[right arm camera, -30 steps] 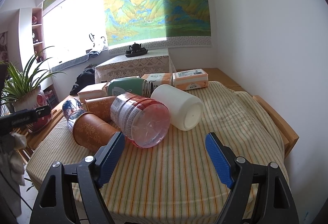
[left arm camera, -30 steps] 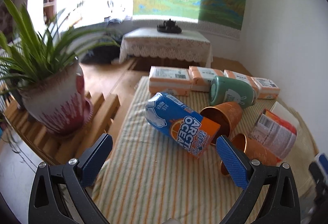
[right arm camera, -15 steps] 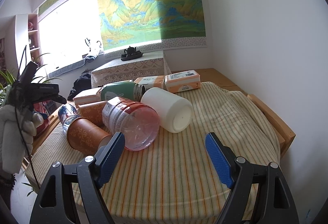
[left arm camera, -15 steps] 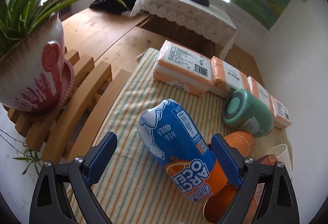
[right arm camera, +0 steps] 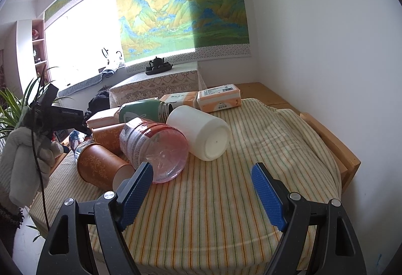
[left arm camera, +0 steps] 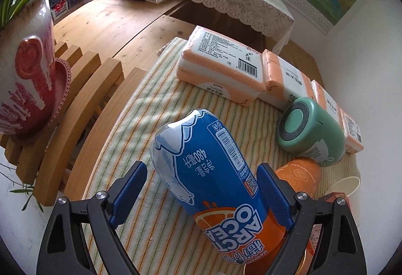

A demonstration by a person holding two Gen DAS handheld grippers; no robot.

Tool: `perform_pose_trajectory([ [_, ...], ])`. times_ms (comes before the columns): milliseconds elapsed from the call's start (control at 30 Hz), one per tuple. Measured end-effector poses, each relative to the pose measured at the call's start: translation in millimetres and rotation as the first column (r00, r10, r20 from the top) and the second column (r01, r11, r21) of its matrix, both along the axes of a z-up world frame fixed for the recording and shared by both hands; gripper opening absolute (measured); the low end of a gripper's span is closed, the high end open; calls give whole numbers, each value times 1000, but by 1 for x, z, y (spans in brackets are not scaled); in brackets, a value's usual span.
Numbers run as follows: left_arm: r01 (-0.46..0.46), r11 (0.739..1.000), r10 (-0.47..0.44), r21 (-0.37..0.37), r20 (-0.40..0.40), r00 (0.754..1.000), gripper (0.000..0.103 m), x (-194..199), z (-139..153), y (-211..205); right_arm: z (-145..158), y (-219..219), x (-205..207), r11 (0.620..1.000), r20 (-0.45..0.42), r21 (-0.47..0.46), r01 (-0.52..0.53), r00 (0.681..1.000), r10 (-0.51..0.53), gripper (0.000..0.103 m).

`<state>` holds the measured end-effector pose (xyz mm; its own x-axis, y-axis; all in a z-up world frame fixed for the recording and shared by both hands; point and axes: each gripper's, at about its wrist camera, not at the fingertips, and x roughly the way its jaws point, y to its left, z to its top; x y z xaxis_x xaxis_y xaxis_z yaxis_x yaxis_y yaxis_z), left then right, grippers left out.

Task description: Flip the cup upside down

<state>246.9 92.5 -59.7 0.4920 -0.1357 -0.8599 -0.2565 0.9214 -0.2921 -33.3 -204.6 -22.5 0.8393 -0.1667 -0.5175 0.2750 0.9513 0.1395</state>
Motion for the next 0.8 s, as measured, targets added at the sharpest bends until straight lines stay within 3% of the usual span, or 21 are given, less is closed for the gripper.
perform_pose_trajectory([
  [133,39,998,-41,-46,-42,998,91,4,-9,-5,-1,-1,0,1000,-3,6,4,1000,-4,77],
  [800,52,994,-53,-91,-11,999,84,-32,-5,25,-2,3,0,1000,-1,-4,0,1000,0,77],
])
